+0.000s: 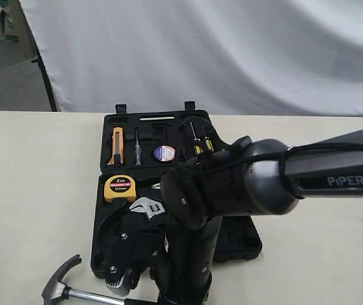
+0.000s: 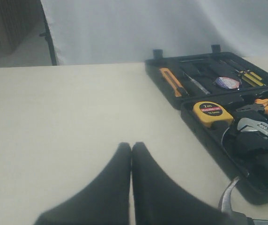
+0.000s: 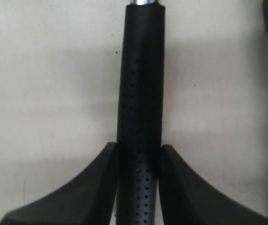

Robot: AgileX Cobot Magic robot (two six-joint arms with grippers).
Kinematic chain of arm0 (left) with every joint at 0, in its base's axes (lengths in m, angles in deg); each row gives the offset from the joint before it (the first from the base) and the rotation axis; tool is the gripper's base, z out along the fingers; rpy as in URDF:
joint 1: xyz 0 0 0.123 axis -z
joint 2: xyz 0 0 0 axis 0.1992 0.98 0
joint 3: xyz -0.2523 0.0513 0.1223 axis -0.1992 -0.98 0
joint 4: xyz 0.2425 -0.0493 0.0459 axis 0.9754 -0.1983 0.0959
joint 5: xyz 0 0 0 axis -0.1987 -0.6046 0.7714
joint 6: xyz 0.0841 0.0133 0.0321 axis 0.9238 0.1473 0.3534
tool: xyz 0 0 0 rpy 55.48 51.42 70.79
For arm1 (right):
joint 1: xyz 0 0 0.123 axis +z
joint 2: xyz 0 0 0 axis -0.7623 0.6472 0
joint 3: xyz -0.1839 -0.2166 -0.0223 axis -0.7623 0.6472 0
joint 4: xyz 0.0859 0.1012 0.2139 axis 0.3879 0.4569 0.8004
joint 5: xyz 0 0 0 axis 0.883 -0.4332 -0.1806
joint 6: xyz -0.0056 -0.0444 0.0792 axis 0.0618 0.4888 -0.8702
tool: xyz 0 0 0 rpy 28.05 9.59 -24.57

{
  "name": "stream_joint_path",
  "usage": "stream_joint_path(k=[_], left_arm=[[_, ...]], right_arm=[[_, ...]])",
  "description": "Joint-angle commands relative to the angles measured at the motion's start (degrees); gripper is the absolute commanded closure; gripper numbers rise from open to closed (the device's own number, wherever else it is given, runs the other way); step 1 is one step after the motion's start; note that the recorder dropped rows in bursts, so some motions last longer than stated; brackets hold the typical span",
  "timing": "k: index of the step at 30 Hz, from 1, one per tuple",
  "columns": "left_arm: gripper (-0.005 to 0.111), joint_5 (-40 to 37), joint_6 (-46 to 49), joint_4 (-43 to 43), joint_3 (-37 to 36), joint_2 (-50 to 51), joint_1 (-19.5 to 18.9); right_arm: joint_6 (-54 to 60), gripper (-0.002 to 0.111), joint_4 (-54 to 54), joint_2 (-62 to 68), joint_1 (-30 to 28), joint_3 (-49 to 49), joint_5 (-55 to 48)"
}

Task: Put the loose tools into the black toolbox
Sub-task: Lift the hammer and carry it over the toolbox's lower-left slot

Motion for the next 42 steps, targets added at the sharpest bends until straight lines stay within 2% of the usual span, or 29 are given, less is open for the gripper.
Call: stream_joint_path(k=[1,6,10,18,22,27,32,33,35,36,38,42], left_arm=[[0.106,0.2,-0.1,-0.2,-0.2,-0.1,0.4],[0.106,0.2,-0.1,-0.2,-0.2,-0.1,0.4],[0.106,0.2,-0.1,-0.2,-0.2,-0.1,0.4],[0.106,0.2,-0.1,-0.2,-0.2,-0.1,0.4],[0.106,0.2,-0.1,-0.2,-0.2,-0.1,0.4],[0.106,0.2,-0.1,-0.2,-0.2,-0.1,0.4],[0.106,0.2,-0.1,-0.2,-0.2,-0.1,0.4],[0.106,0.2,-0.1,-0.2,-0.2,-0.1,0.4],[0.106,0.2,-0.1,-0.2,-0.2,-0.1,0.4],[0.106,0.2,-0.1,-0.2,-0.2,-0.1,0.4],[0.106,0.2,-0.1,-0.2,-0.2,-0.1,0.4],[0.106,0.2,-0.1,-0.2,-0.2,-0.1,0.4]], right_arm=[[0.5,0.094,-1.7,-0.1,1.4,0.1,2.6],[0.5,0.061,-1.7,-0.1,2.9,0.1,2.3],[0.5,0.049,-1.7,-0.1,2.9,0.0,2.3],[0.5,0.048,6.6,-0.3,2.9,-6.5,1.3],[0.6,0.048,10.5,0.0,3.2,-7.8,4.7],[0.8,0.048,10.5,3.8,6.0,-7.9,8.6],[0.8,0.048,10.7,7.3,6.2,-8.0,11.2],[1.1,0.050,10.7,7.6,6.2,-8.0,11.2],[3.6,0.069,11.0,7.9,6.2,-8.0,10.1],[3.6,0.088,11.0,7.9,6.2,-8.0,10.1],[4.5,0.108,11.0,7.8,6.2,-8.0,10.0],[10.0,0.108,11.0,7.8,6.2,-8.0,6.7]])
